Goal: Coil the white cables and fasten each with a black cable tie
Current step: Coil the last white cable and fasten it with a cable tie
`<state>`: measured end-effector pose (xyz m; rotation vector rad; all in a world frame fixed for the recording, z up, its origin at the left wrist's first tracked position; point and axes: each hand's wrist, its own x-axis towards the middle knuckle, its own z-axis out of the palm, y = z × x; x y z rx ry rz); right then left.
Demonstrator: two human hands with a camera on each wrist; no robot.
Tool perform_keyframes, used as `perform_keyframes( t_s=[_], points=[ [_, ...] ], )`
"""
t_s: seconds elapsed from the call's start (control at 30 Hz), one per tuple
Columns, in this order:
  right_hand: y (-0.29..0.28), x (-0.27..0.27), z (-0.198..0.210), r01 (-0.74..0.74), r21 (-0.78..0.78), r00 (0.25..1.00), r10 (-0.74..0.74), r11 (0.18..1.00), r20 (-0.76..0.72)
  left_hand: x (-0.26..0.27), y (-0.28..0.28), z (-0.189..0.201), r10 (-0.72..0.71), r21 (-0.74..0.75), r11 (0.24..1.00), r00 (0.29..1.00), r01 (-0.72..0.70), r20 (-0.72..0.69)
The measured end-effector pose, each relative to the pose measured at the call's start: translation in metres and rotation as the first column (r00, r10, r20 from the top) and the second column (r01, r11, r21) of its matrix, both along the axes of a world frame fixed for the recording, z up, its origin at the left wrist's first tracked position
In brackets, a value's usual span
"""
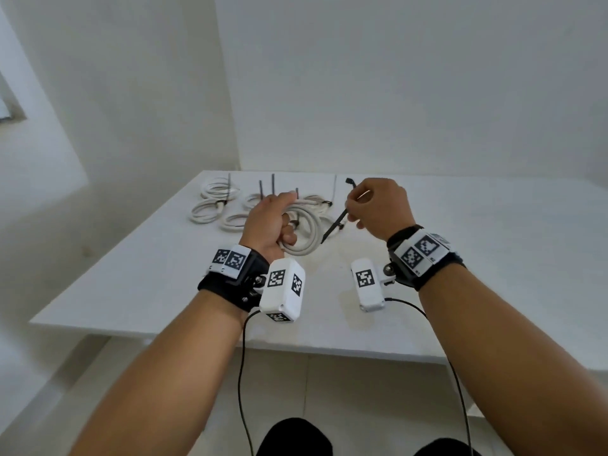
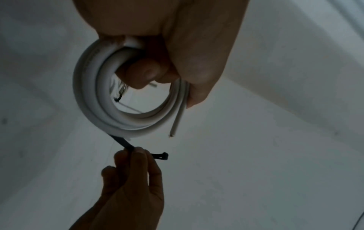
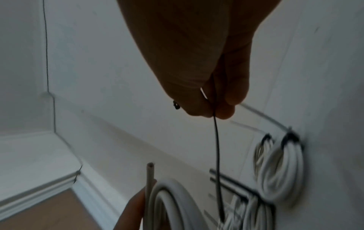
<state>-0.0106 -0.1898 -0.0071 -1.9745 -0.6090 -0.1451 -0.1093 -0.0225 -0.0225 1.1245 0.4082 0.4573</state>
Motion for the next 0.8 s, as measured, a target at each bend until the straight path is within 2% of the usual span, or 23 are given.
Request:
perform_keyframes(
  t_s=[0.17, 0.33, 0.47, 0.57, 0.7, 0.8],
  points=[
    [-0.057, 0.039, -0.005, 0.179, 0.139, 0.979, -0.162, 0.974, -0.123, 0.046, -0.056, 0.004, -0.151, 0.067, 0.986, 0.988, 0.154, -0.043],
    [-0.073, 0.065, -0.019, 0.213, 0.155, 0.953, -0.171, 0.965, -0.251, 0.077, -0.087, 0.006, -0.230, 0.115, 0.964, 0.969, 0.240, -0.092],
    [-0.070, 0.071, -0.024, 0.047, 0.173, 0.906, 0.031, 0.984, -0.423, 0.090, -0.090, -0.001, -0.267, 0.125, 0.950, 0.953, 0.285, -0.143],
    [-0.065, 0.071, -0.022, -0.132, 0.122, 0.864, 0.175, 0.984, -0.472, 0.092, -0.088, -0.011, -0.282, 0.137, 0.941, 0.943, 0.308, -0.178],
    [-0.053, 0.076, -0.025, -0.268, 0.015, 0.839, 0.241, 0.963, -0.488, 0.093, -0.079, -0.020, -0.298, 0.070, 0.946, 0.934, 0.317, -0.199],
    [-0.044, 0.080, -0.035, -0.291, 0.066, 0.802, 0.281, 0.955, -0.527, 0.094, -0.070, -0.023, -0.325, 0.026, 0.941, 0.921, 0.338, -0.214]
  ],
)
